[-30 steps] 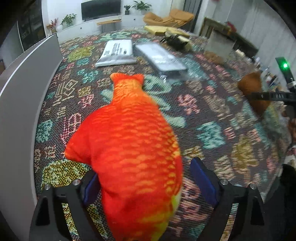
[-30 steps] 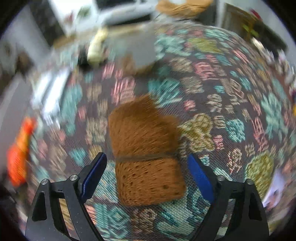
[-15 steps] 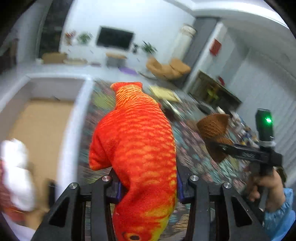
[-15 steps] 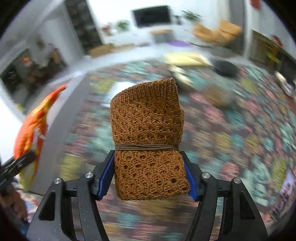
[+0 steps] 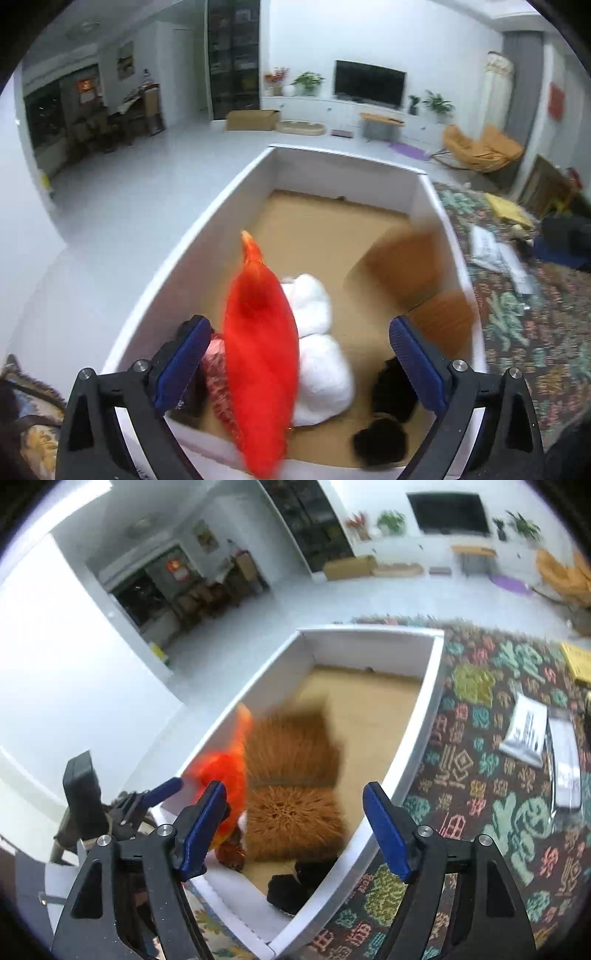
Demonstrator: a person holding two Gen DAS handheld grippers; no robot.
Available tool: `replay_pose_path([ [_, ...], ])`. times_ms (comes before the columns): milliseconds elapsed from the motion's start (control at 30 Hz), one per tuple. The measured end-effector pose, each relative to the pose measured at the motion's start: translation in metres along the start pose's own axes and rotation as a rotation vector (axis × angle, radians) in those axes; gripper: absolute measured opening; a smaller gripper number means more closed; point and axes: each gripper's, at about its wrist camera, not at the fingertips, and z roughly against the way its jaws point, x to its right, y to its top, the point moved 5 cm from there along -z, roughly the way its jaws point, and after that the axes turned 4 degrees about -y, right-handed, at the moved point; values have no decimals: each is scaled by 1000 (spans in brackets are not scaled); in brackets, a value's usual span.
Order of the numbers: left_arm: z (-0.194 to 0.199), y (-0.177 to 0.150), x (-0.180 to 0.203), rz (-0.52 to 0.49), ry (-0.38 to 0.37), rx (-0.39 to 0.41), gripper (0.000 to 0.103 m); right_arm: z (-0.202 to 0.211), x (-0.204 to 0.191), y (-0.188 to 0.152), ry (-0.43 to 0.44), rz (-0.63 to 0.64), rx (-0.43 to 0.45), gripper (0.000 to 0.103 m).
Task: Organize soft objects
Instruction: 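Lower the fish plush and brown pouch into the box, open both tools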
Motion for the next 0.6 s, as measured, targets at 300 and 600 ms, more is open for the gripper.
replay_pose_path([
  [300, 25, -4, 75, -33, -199, 107, 97, 34, 147, -68, -408, 8, 63, 81],
  [600, 5, -55, 264, -311, -451, -15, 103, 95, 324, -168, -803, -134, 15, 81],
])
